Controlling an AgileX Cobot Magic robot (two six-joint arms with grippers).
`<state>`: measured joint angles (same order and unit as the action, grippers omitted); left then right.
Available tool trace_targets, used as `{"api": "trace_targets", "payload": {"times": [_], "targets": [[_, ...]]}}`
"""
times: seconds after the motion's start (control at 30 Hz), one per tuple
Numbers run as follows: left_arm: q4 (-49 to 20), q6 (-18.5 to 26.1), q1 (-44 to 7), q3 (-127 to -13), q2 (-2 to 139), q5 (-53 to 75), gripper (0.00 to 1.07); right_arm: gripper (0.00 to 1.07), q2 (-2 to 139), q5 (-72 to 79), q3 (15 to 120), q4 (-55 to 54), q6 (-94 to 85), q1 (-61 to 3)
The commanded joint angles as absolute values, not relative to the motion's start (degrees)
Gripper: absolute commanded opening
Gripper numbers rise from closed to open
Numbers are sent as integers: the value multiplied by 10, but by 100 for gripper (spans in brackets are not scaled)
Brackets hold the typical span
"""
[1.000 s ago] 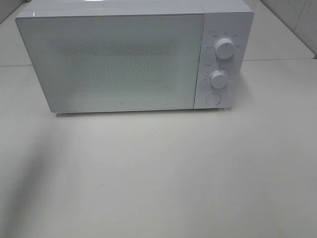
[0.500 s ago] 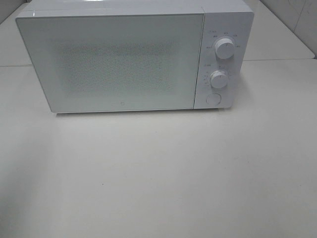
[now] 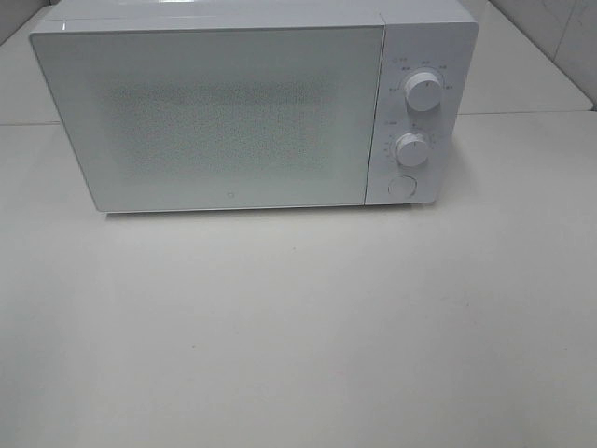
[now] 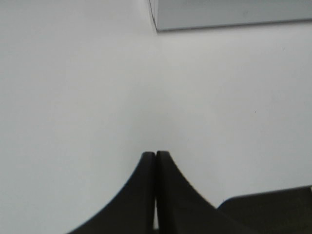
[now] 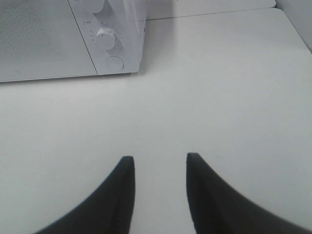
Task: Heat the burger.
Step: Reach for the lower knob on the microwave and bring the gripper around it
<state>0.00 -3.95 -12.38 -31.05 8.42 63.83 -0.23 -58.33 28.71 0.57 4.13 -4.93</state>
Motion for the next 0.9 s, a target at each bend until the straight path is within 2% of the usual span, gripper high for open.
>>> {"api": "trace_targets", "payload": {"times": [0.03,0.1,0.37,0.9], "targets": [[0,-41,-124,-309,31,633,0,34,-18,-574,285,6,36,-48],[-6,-36,-124,-309,-22,633,0,34,-18,-574,285,6,36,-48],[-21,7,-124,-296,-6,611,0,34,-18,-574,285,6,37,-48],[-19,7,-124,-289,-6,596,0,34,-18,-574,285,6,37,-48]]}}
